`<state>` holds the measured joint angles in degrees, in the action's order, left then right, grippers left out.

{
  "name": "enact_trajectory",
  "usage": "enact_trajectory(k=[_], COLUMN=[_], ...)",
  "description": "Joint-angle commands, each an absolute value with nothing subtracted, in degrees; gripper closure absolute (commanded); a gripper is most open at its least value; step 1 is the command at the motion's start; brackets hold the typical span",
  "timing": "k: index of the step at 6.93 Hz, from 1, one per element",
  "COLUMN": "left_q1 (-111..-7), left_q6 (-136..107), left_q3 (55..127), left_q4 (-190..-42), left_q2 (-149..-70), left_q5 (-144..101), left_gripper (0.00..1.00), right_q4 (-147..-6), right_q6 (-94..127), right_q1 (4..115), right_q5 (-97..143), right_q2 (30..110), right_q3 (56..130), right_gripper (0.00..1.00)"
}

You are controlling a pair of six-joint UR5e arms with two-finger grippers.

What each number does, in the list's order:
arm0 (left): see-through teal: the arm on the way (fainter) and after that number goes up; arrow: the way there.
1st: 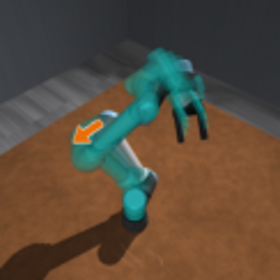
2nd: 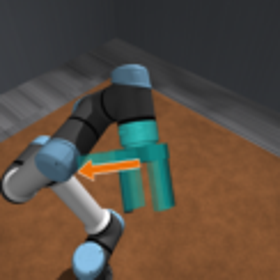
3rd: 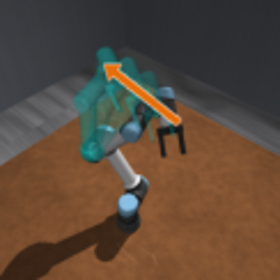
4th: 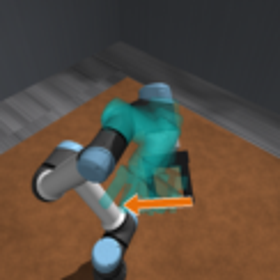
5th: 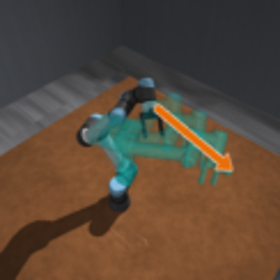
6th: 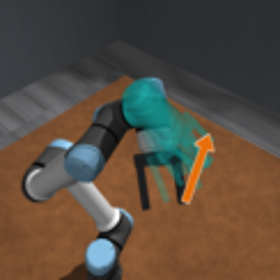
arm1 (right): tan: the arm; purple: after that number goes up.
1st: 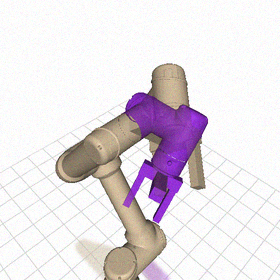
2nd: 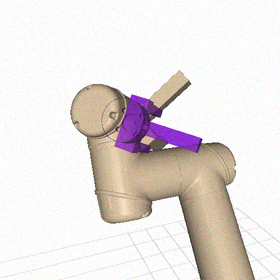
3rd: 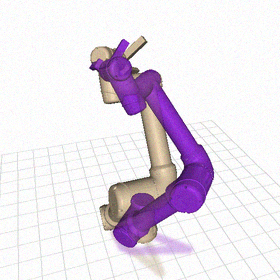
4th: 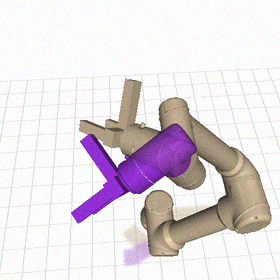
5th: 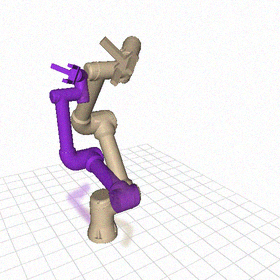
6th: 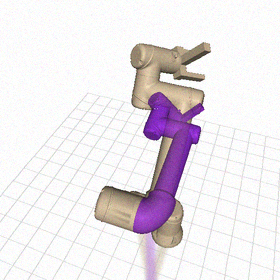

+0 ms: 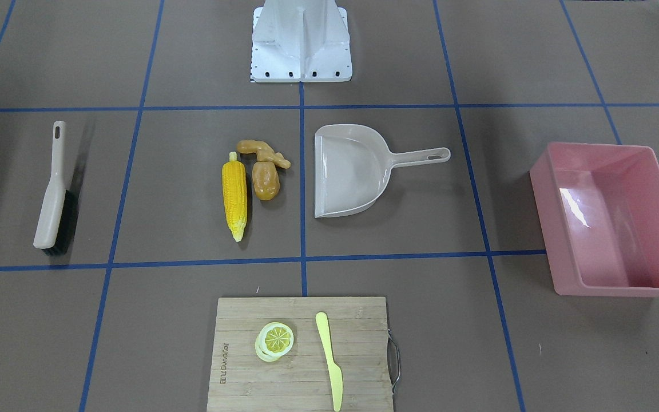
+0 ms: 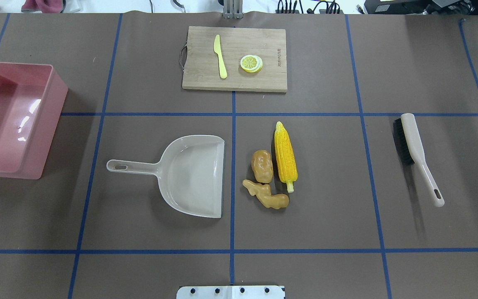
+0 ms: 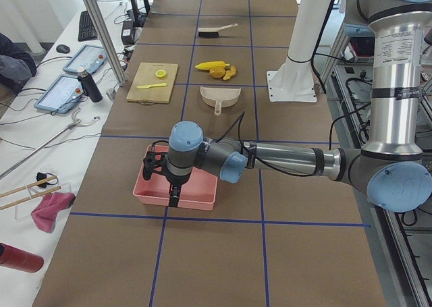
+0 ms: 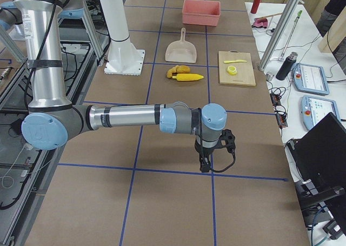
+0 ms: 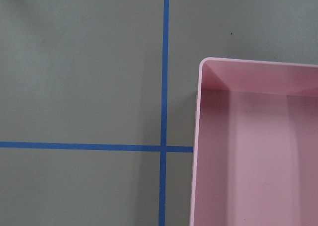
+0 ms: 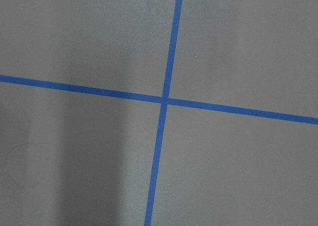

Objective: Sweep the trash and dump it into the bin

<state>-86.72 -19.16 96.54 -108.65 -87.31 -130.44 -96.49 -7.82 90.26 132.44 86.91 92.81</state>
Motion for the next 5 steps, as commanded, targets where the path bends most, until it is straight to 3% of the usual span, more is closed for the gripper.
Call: enact_trajectory(k=[1, 5], left_q1=[-86.5, -86.3], left_q6=[-19.2, -19.2], left_q3=[95.2, 95.2], left_q4=[-108.6, -108.6], left_q2=[-87.7, -86.7], left_q5=[-130.4, -130.5], left_gripper=[0.02, 0.02], right_q4=[-96.9, -96.9], right_q6=[-7.8, -7.6], right_q1=[90.3, 90.1], right_q5=[132.5, 132.6], right_q2=[86.7, 86.6], right_q3=[92.9, 92.9], right_gripper=[0.00, 0.00])
